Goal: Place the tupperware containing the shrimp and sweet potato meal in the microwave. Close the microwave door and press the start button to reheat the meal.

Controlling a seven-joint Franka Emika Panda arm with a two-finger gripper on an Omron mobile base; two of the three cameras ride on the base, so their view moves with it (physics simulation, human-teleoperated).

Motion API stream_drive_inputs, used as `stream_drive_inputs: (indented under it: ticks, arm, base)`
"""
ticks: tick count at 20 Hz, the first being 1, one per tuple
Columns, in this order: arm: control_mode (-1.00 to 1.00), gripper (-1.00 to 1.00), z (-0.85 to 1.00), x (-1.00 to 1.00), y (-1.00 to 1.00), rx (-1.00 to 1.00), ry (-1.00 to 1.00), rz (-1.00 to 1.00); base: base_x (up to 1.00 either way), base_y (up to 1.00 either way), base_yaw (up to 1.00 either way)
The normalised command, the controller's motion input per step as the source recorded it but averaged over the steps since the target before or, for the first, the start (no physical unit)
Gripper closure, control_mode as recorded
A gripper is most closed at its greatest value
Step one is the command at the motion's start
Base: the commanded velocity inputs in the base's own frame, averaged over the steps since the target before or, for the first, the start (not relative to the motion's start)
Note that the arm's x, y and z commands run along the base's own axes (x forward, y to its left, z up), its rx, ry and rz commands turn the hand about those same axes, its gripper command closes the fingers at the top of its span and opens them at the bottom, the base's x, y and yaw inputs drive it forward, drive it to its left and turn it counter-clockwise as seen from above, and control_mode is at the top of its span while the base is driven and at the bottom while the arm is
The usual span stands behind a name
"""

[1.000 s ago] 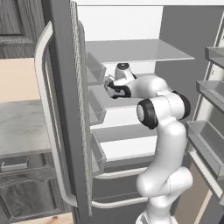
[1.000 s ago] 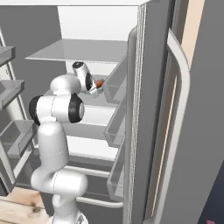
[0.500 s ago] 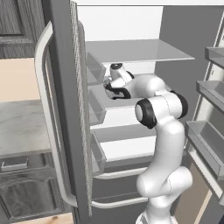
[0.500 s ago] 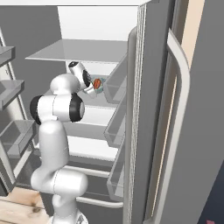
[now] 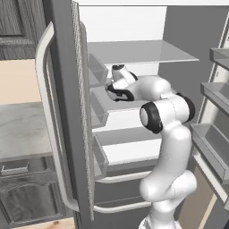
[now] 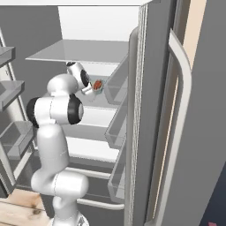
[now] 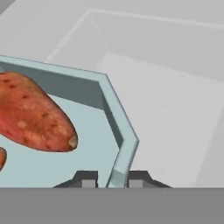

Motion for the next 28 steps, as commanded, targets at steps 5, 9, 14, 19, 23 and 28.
stream_drive_inputs:
  ticks: [5,9,14,19,23,28]
  arm:
    - [-1.00,1.00,-0.24,-0.91,-0.03,0.00,0.00,-0.07]
    - [-1.00,1.00,-0.11,-1.00,-0.17,0.00,0.00,-0.09]
    - [-1.00,1.00,0.02,-1.00,-0.43,0.00,0.00,-0.09]
    - [-1.00,1.00,0.28,-1.00,-0.52,0.06,0.00,-0.02]
    - [-1.00,1.00,0.34,-1.00,-0.32,0.02,0.00,0.00]
    - [-1.00,1.00,0.43,-1.00,-0.20,0.00,0.00,0.04]
  base:
    - [0.00,0.00,0.00]
    - [0.00,0.00,0.00]
    - [0.00,0.00,0.00]
    - [0.00,0.00,0.00]
    - [0.00,0.00,0.00]
    - [0.00,0.00,0.00]
